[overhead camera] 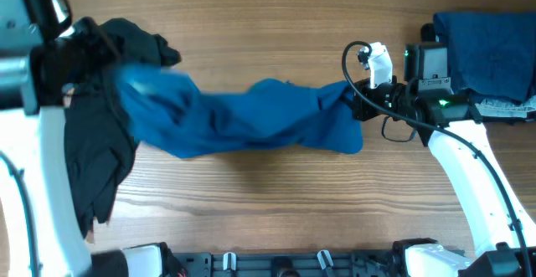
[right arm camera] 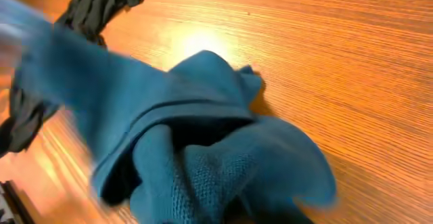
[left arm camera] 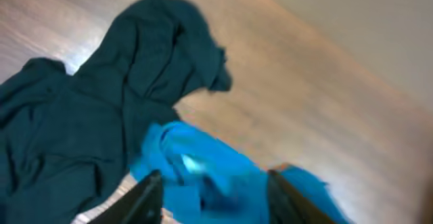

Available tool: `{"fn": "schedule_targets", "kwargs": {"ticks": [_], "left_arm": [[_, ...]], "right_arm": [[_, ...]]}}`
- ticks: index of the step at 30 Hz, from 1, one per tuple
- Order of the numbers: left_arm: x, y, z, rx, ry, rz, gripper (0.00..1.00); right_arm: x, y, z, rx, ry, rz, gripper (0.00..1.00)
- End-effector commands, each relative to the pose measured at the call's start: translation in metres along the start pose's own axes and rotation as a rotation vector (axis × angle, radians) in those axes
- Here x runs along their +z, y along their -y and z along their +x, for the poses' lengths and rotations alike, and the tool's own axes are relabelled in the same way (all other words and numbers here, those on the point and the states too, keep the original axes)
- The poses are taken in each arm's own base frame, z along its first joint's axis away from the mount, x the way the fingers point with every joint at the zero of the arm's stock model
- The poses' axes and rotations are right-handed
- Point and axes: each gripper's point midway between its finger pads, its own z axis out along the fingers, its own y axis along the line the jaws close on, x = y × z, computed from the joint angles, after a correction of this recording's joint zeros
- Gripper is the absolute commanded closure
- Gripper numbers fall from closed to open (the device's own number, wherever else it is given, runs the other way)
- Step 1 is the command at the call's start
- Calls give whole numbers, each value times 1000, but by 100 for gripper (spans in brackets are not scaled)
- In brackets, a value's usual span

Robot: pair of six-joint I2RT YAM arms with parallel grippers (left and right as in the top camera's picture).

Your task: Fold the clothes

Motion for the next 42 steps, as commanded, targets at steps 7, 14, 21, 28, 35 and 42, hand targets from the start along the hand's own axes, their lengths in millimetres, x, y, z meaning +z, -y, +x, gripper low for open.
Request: {"fn": "schedule_targets", "kwargs": {"ticks": [7, 14, 21, 28, 35, 42], "left_arm": [[40, 75, 48, 603, -176, 225, 42], [71, 127, 130, 997, -377, 295, 37], [126, 130, 199, 870, -694, 242, 38], [144, 127, 253, 769, -871, 205, 34], [174, 118, 286, 850, -864, 232, 32], [192, 111, 288, 872, -815, 201, 30]], "right_arm": [[1, 9, -9, -15, 12, 32, 97], [4, 10, -8, -11, 7, 32, 96], [4, 10, -8, -11, 7, 32, 96], [4, 10, -8, -13, 7, 32, 96], [4, 10, -8, -13, 6, 32, 96], [4, 10, -8, -12, 5, 32, 96]]}}
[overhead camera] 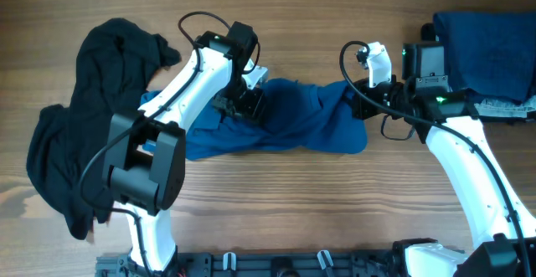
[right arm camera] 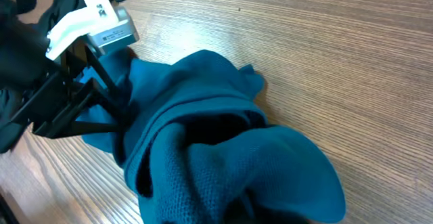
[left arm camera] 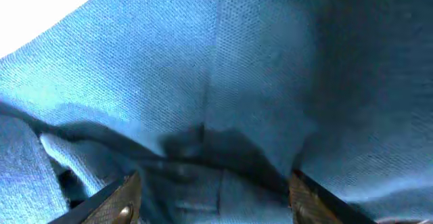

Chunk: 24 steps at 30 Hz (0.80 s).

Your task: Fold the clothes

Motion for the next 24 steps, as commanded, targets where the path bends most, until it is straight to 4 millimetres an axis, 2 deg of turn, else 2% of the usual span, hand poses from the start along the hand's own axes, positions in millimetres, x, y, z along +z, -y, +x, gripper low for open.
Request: {"fn": "schedule_targets", "kwargs": {"ticks": [1, 3, 5, 7, 9, 10, 13, 16, 21, 24], "left_arm": [[8, -5, 2, 13, -8, -22, 30], [12, -6, 7, 9, -21, -21, 33], [17, -7, 17, 2, -57, -18, 41], [17, -7, 23, -4, -82, -18, 63], [17, -7, 24, -5, -86, -18, 90], [17, -7, 24, -7, -85, -18, 96], [13, -7, 23, -9, -73, -18, 96], [-7, -6, 16, -7, -25, -22, 96], [-69, -8, 0, 19, 162, -94, 96], [-115, 0, -10, 27, 321, -112, 96]], "right_arm": [[-4, 2, -10, -10, 21, 11, 96], [-4, 2, -10, -9, 21, 11, 96], [-4, 2, -10, -10, 21, 11, 96], [-4, 2, -10, -10, 22, 11, 96], [-4, 2, -10, -10, 22, 11, 96], [-4, 2, -11, -11, 23, 11, 96], [-4, 2, -11, -11, 24, 11, 96], [-4, 2, -11, -12, 25, 11, 96], [-4, 2, -12, -15, 30, 12, 96], [-4, 2, -16, -20, 44, 12, 96]]}}
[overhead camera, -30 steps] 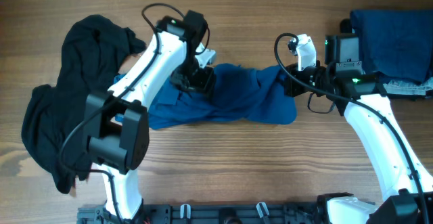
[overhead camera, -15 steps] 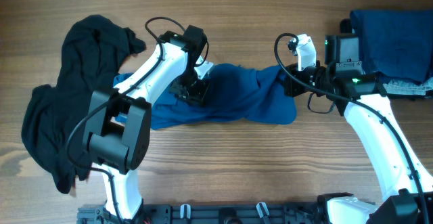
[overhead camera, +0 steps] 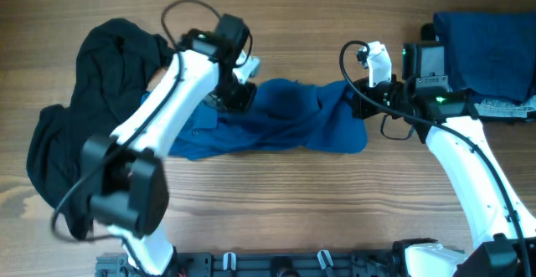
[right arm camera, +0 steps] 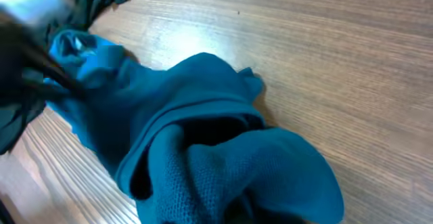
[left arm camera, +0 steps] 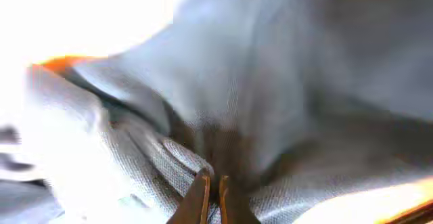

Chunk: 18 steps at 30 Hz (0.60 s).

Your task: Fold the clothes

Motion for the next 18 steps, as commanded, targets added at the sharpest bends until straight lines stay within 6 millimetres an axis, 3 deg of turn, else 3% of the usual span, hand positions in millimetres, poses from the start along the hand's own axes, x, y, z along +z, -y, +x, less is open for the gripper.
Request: {"fn": "schedule_targets", "kwargs": {"ticks": [1, 4, 8, 13, 17, 18], "left_arm": [[-73, -2, -30, -22, 263, -54, 96], [-127, -5, -49, -74, 490, -99, 96], [-191, -2, -56, -101, 708, -105, 96], [-297, 6, -39, -133, 1010, -103, 96], [-352, 14, -18, -121, 1185, -85, 96], [-358, 14, -15, -123, 1206, -88, 96]], "right_arm": [[-4, 2, -14, -12, 37, 9, 96], [-4, 2, -14, -4, 36, 9, 96], [-6, -7, -22, -4, 66, -35, 96], [-18, -13, -36, -26, 106, -32, 96], [-16, 7, -13, 123, 22, 78, 96], [-16, 10, -8, 159, 5, 99, 96]]}}
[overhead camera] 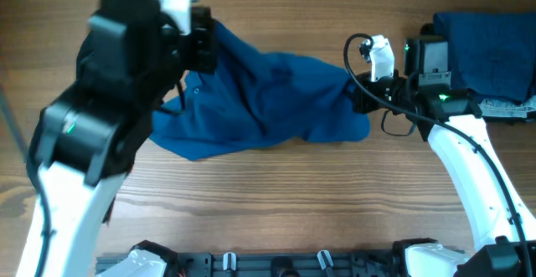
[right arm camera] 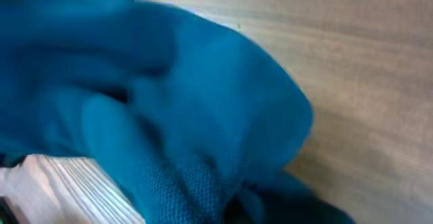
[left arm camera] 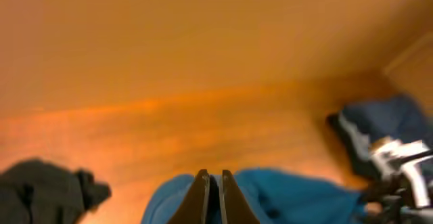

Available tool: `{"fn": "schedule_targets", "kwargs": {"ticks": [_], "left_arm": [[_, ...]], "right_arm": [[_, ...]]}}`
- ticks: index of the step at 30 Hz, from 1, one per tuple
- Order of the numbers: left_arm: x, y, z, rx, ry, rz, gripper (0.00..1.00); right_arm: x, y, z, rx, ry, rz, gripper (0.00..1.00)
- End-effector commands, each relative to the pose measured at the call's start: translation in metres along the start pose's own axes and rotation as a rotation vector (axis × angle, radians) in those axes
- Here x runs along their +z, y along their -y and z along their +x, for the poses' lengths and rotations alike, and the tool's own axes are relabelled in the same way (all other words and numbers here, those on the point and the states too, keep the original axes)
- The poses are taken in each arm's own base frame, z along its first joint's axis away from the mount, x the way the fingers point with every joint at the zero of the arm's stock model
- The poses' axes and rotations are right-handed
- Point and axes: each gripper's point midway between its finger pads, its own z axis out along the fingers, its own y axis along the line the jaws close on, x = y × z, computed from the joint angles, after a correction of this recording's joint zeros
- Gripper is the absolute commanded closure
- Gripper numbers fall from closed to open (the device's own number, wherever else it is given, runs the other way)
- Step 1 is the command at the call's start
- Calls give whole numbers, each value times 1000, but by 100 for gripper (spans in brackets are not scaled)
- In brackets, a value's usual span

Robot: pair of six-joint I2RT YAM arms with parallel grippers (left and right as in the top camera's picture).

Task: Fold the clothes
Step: 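Stretch the shirt between both grippers, right gripper pulling right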

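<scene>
A blue shirt [overhead camera: 276,93] hangs stretched between both grippers above the wooden table [overhead camera: 276,210]. My left gripper [left arm camera: 212,183] is raised high toward the overhead camera, shut on the shirt's upper left part [left arm camera: 270,197]. At the shirt's right end my right gripper [overhead camera: 358,101] is shut on bunched cloth. In the right wrist view the blue fabric [right arm camera: 169,102] fills the frame and hides the fingers.
A black garment [left arm camera: 40,183] lies at the table's left, mostly hidden under my left arm in the overhead view. A folded navy garment [overhead camera: 486,47] sits at the back right behind the right arm. Bare wood runs along the front.
My left gripper, which was shut low on the shirt's left-middle, is now high above the table with the cloth in it. The shirt hangs wider. The right gripper kept its place.
At first the left arm was at the far left and the shirt stretched rumpled across the table, its right end in my right gripper. Then the left gripper stood open on the shirt's middle. It then was shut on a fold, and now holds it aloft.
</scene>
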Motion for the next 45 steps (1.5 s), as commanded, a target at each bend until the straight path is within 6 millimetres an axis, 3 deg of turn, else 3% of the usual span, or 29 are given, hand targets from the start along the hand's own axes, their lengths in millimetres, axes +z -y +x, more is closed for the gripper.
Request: {"fn": "schedule_targets", "kwargs": {"ticks": [1, 6, 7, 8, 9, 13, 17, 18, 19, 21, 23, 25, 26, 28, 32, 35, 41, 43, 45], "left_arm": [[-32, -5, -30, -30, 127, -18, 96], [-34, -5, -35, -31, 149, -20, 96], [-34, -5, -36, -32, 153, -20, 96], [-34, -5, -37, -32, 159, -20, 96], [-35, -6, -39, -33, 166, -29, 96], [-35, -11, -42, -36, 180, -57, 96], [-36, -15, -42, -36, 181, -80, 96], [-36, -17, -41, -36, 181, -93, 96], [-36, -18, -41, -35, 179, -99, 96], [-36, -21, -38, -34, 170, -116, 96], [-35, -23, -36, -30, 161, -124, 96], [-35, -23, -34, -29, 152, -126, 96], [-35, -23, -34, -29, 151, -127, 96], [-35, -23, -34, -29, 151, -127, 96], [-35, -29, -33, -33, 147, -145, 96], [-31, -31, -28, -31, 126, -153, 96], [-22, -32, -19, -27, 84, -161, 96], [-23, -34, -19, -28, 85, -172, 96], [-23, -35, -20, -27, 86, -179, 96]], "right_arm": [[-9, 14, 5, 127, -21, 100, 96], [5, 17, 50, 253, -191, 101, 92], [10, 17, 61, 269, -226, 96, 90], [16, 13, 74, 282, -268, 78, 81], [21, 9, 89, 296, -316, 57, 73], [37, -14, 136, 317, -458, -34, 68], [37, -39, 162, 294, -552, -97, 62], [36, -43, 165, 274, -567, -108, 65], [36, -43, 166, 276, -572, -99, 78], [40, -41, 151, 264, -503, -93, 81], [40, -36, 120, 276, -373, -75, 63], [33, -31, 79, 267, -211, -78, 22], [28, -29, 60, 247, -137, -77, 13], [24, -21, 33, 214, -27, -59, 12], [32, -6, 12, 176, 58, -6, 12], [55, 6, 15, 189, 35, -5, 13], [109, 39, 67, 304, -151, 31, 13], [118, 48, 77, 339, -179, 56, 13], [118, 48, 77, 338, -177, 55, 25]]}}
